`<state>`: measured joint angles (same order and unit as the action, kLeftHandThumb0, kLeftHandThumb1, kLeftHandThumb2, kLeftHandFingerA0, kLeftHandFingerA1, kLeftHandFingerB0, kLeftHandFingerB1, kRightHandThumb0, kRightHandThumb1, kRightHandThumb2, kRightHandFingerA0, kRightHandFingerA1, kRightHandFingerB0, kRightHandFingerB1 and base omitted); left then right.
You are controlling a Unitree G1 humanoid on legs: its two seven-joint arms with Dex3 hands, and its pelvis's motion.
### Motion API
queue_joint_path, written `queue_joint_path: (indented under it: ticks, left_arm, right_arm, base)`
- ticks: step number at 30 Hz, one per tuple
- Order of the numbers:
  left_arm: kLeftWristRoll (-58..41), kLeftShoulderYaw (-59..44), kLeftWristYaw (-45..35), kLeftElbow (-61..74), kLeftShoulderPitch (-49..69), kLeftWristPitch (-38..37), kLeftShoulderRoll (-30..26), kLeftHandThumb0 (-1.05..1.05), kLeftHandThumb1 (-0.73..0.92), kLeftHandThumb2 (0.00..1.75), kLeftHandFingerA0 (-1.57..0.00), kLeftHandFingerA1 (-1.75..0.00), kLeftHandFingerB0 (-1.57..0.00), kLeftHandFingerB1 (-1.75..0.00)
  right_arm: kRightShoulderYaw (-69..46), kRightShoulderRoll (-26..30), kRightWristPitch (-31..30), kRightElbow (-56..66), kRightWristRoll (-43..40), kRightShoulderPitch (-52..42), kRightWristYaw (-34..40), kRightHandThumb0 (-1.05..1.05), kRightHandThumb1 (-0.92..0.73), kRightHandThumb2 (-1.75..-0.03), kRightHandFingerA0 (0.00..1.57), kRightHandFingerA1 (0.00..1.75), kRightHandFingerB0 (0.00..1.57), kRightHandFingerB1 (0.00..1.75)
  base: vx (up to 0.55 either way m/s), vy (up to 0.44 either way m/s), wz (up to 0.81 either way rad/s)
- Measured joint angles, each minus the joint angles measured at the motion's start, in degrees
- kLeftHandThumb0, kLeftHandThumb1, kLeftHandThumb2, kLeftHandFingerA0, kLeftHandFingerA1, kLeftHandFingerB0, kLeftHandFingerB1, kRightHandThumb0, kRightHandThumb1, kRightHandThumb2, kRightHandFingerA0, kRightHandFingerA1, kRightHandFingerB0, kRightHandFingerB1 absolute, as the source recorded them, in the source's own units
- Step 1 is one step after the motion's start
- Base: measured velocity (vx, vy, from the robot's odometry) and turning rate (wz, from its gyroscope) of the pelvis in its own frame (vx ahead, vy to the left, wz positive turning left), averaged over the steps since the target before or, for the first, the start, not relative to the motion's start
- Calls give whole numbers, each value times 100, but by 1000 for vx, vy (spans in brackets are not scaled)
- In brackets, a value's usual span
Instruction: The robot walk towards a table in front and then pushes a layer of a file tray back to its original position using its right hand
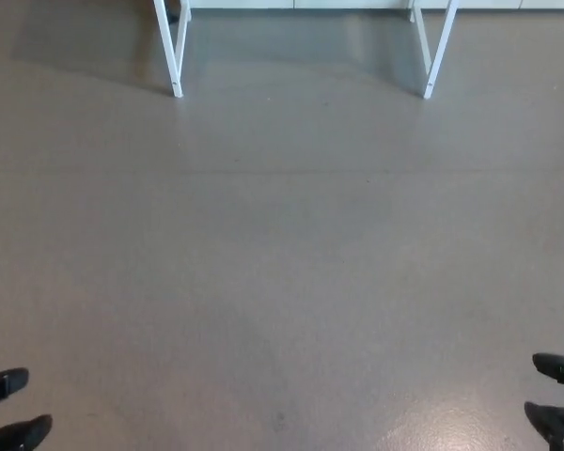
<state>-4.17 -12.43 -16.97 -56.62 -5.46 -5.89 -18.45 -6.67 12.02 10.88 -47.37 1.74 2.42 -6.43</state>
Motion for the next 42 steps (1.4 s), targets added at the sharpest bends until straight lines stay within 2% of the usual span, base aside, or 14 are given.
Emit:
queue_joint_path:
  ticks: [2,3,4,6,7,8,11,23,34,42]
  left_arm:
    - [-17,-3,-39,-8,80,-34,0,-10,42,86,-45,-61,-20,-49]
    - [-31,-5,-67,-26,158,-42,10,-13,59,56,-53,-44,-33,-35]
    - [-43,-9,-86,-30,213,-46,17,-11,43,86,-46,-61,-21,-49]
    - [-53,-8,-104,12,285,-77,7,-11,43,86,-46,-61,-21,-49]
    - [-55,3,-111,50,314,-108,12,-11,43,86,-47,-61,-21,-49]
    - [-54,15,-118,57,378,-122,26,-14,60,57,-55,-43,-33,-35]
    - [-53,56,-131,105,613,-125,43,-15,61,57,-49,-42,-33,-35]
    - [-48,143,-123,343,1002,-121,-27,-14,61,57,-49,-42,-33,-34]
    - [-39,248,-63,387,1130,-133,5,-14,58,57,-57,-43,-35,-35]
    - [-33,299,-51,397,1137,-175,40,-16,59,57,-52,-42,-34,-35]
  right_arm:
    - [-7,-6,44,-5,-7,-87,-19,-16,-60,-57,66,49,47,41]
    - [-9,-18,82,-17,-8,-146,-25,-17,-60,-57,65,48,47,41]
    - [-14,-21,121,-39,-9,-216,-28,-16,-60,-57,64,48,46,41]
    - [-18,-32,174,-98,-9,-348,-43,-17,-60,-57,64,48,46,41]
    - [-20,-30,191,-122,-9,-406,-49,-16,-61,-57,64,48,45,41]
    - [-23,-20,210,-131,-9,-433,-53,-16,-61,-57,64,48,45,40]
    - [-27,-9,271,-155,-9,-546,-73,-16,-61,-57,64,49,45,41]
    - [27,-118,483,-274,1,-905,-145,-16,-61,-57,63,48,45,40]
    - [98,-138,607,-417,15,-972,-143,-17,-61,-58,63,48,45,41]
    - [140,-40,677,-425,22,-836,-87,-16,-61,-58,65,48,46,40]
  base:
    - [14,-1,-7]
    - [26,-16,20]
    - [22,-11,12]
    - [-6,26,29]
    - [-22,29,43]
    - [-16,47,-11]
    - [73,87,-2]
    - [246,278,-7]
    - [253,-126,19]
    - [266,-113,12]
